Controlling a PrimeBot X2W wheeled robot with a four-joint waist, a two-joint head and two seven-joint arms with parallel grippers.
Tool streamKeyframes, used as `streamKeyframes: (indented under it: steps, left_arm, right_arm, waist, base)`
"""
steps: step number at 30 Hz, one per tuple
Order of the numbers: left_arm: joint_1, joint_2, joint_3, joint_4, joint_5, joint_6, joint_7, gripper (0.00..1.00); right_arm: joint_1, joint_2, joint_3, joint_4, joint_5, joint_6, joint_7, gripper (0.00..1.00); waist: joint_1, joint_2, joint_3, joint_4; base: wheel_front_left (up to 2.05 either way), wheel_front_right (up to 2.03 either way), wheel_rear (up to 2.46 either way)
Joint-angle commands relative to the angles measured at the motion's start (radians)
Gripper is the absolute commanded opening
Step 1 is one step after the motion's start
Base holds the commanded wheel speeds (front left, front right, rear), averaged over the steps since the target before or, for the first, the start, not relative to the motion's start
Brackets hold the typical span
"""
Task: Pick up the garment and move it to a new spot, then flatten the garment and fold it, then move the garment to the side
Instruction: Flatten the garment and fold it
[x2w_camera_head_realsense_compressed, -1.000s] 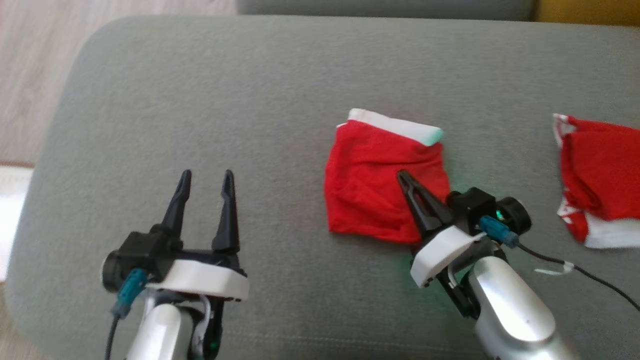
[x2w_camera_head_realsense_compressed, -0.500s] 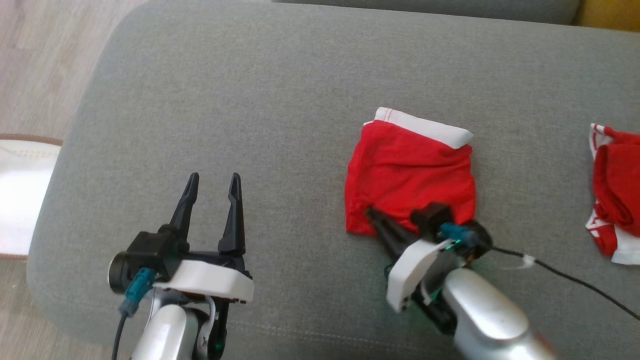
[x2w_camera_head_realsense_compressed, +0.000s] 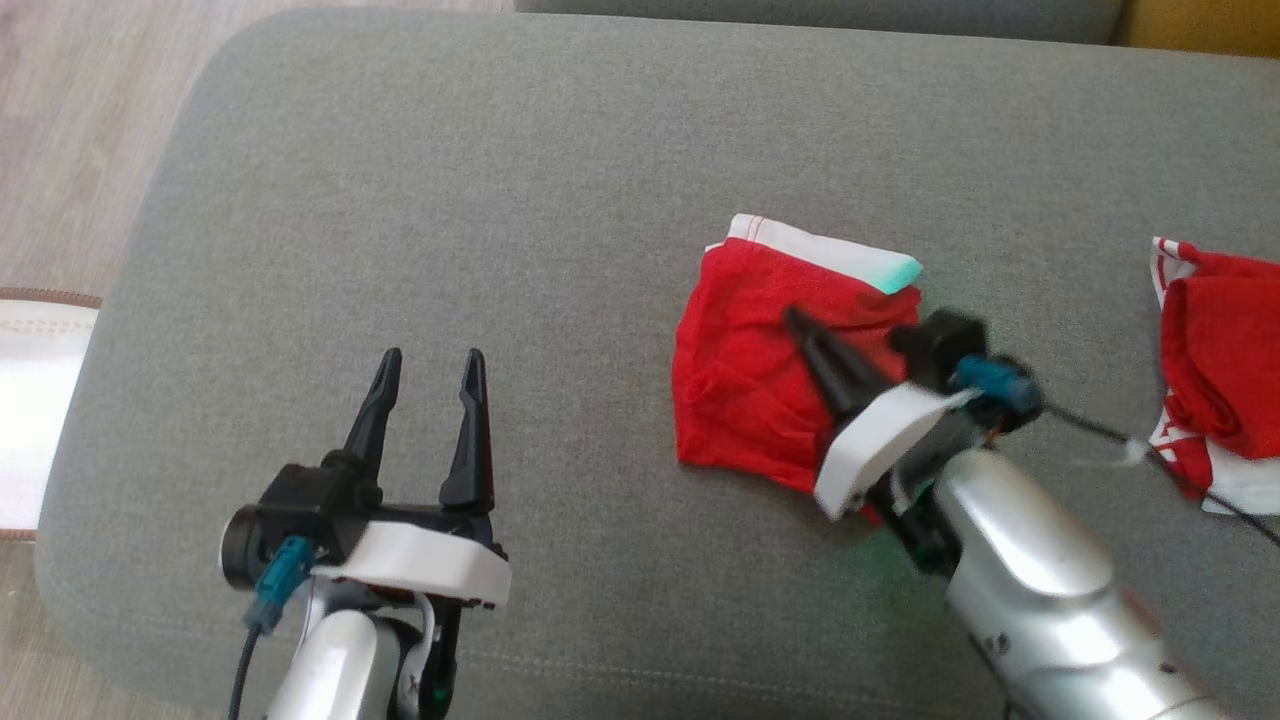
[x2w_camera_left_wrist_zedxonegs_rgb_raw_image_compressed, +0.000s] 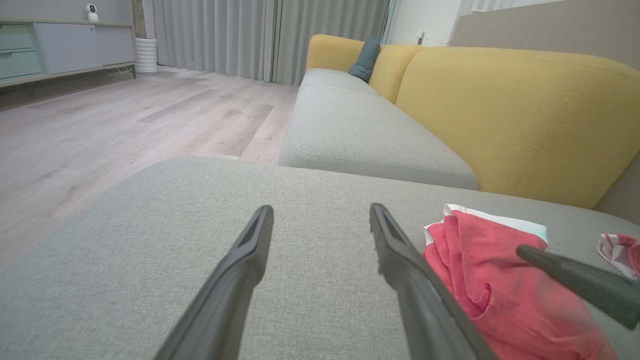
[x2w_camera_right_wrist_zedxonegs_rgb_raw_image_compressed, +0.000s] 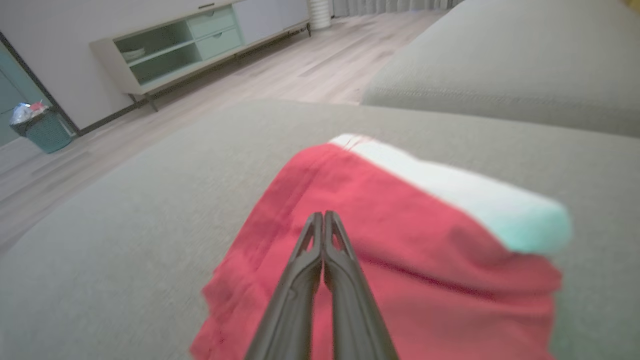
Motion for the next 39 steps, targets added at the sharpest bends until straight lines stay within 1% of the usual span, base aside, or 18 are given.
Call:
streamKeyframes:
  steps: [1,5,7,13,14,19,22,25,32,35,39]
  left_arm:
    - [-0.029,0.002,0.025,-0.028,-0.006,-0.003,-0.006,1.00]
    - [-0.033,0.002,0.016,-0.029,-0.006,-0.005,-0.006,1.00]
    - [-0.037,0.002,0.010,-0.031,-0.006,-0.006,-0.006,1.00]
    - [-0.056,0.002,-0.003,-0.030,-0.008,-0.009,-0.006,1.00]
    - [-0.056,0.002,-0.003,-0.030,-0.008,-0.009,-0.006,1.00]
    - [-0.073,0.002,-0.017,-0.029,-0.016,-0.006,-0.006,1.00]
    - [-0.080,0.002,-0.026,-0.027,-0.023,-0.001,-0.006,1.00]
    - [-0.081,0.002,-0.024,-0.019,-0.028,0.005,-0.006,1.00]
    - [-0.071,0.002,0.000,-0.016,-0.024,0.003,-0.006,1.00]
    - [-0.069,0.002,-0.002,-0.017,-0.025,0.003,-0.006,1.00]
    - [-0.063,0.002,-0.002,-0.019,-0.025,0.004,-0.006,1.00]
  right_arm:
    - [-0.032,0.003,-0.045,-0.019,-0.033,-0.001,-0.013,0.00]
    - [-0.045,0.007,-0.140,0.033,-0.096,-0.001,0.019,0.00]
    - [-0.053,0.013,-0.158,0.058,-0.115,-0.001,0.037,0.00]
    - [-0.122,0.011,-0.182,0.147,-0.150,-0.001,0.046,0.00]
    - [-0.122,0.011,-0.182,0.147,-0.150,-0.001,0.046,0.00]
    - [-0.198,0.015,-0.196,0.222,-0.165,-0.001,0.024,0.00]
    - [-0.223,0.028,-0.185,0.251,-0.170,-0.001,0.004,0.00]
    - [-0.205,0.043,-0.137,0.257,-0.154,-0.001,-0.014,0.00]
    - [-0.117,0.055,0.059,0.199,-0.057,-0.001,-0.033,0.00]
    - [-0.098,0.039,0.129,0.171,-0.016,-0.001,-0.036,0.00]
    - [-0.079,0.029,0.196,0.131,0.041,-0.001,-0.040,0.00]
  waist:
    - [0.0000,0.0000,0.001,0.003]
    - [0.0000,0.0000,0.009,0.013]
    - [0.0000,0.0000,0.018,0.019]
    - [0.0000,0.0000,0.054,0.043]
    - [0.0000,0.0000,0.054,0.043]
    - [0.0000,0.0000,0.085,0.063]
    - [0.0000,0.0000,0.089,0.068]
    - [0.0000,0.0000,0.076,0.064]
    - [0.0000,0.0000,0.036,0.023]
    - [0.0000,0.0000,0.023,0.014]
    - [0.0000,0.0000,0.014,0.007]
  base:
    - [0.00,0.00,0.00]
    - [0.00,0.00,0.00]
    - [0.00,0.00,0.00]
    - [0.00,0.00,0.00]
    - [0.00,0.00,0.00]
    - [0.00,0.00,0.00]
    - [0.00,0.00,0.00]
    - [0.00,0.00,0.00]
    - [0.00,0.00,0.00]
    - [0.00,0.00,0.00]
    - [0.00,0.00,0.00]
